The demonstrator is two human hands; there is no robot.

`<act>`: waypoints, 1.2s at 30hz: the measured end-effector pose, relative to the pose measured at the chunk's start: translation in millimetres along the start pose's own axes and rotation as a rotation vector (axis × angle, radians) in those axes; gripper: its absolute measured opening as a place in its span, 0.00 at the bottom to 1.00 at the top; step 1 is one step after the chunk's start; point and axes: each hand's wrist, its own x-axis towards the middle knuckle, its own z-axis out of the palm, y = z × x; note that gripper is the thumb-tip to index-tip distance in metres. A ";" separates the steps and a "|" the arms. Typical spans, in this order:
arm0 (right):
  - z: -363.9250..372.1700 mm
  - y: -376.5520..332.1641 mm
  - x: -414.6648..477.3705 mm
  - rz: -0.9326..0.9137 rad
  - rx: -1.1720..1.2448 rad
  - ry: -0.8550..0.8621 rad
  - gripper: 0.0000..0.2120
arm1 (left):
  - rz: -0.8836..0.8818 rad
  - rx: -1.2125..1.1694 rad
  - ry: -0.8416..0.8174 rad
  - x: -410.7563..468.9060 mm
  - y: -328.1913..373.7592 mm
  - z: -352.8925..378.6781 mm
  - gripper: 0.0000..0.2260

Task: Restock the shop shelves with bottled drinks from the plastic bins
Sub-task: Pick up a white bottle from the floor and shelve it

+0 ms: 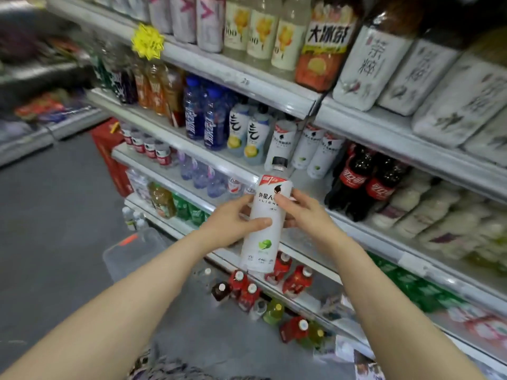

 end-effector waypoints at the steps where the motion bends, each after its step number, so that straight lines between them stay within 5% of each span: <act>1: 2.4 -10.8 2.9 -0.027 -0.005 0.005 0.16 | 0.016 0.006 0.006 4.2 4.1 -9.6 0.26; 10: 44.7 -97.1 41.3 -0.193 -0.056 0.133 0.22 | 0.182 0.026 -0.003 40.7 32.0 -115.0 0.33; 14: 73.7 -127.2 58.5 -0.233 -0.066 0.189 0.15 | 0.239 0.070 -0.023 55.0 38.2 -163.9 0.36; 20: 110.1 -135.6 71.4 -0.203 -0.055 0.290 0.15 | 0.274 0.068 -0.093 62.6 28.1 -199.8 0.30; 23: 121.7 -118.7 76.6 -0.145 -0.085 0.360 0.24 | 0.258 0.087 -0.141 67.7 13.7 -200.2 0.25; 27: 125.4 -86.3 74.8 -0.041 -0.055 0.451 0.23 | 0.206 0.084 -0.243 73.3 -10.6 -179.0 0.30; 32: 108.9 -49.2 70.8 0.112 -0.035 0.492 0.27 | 0.193 0.103 -0.307 84.0 -28.1 -134.6 0.24; 36: 79.9 -33.1 73.1 0.195 -0.047 0.522 0.18 | 0.153 0.079 -0.334 101.5 -28.5 -101.0 0.28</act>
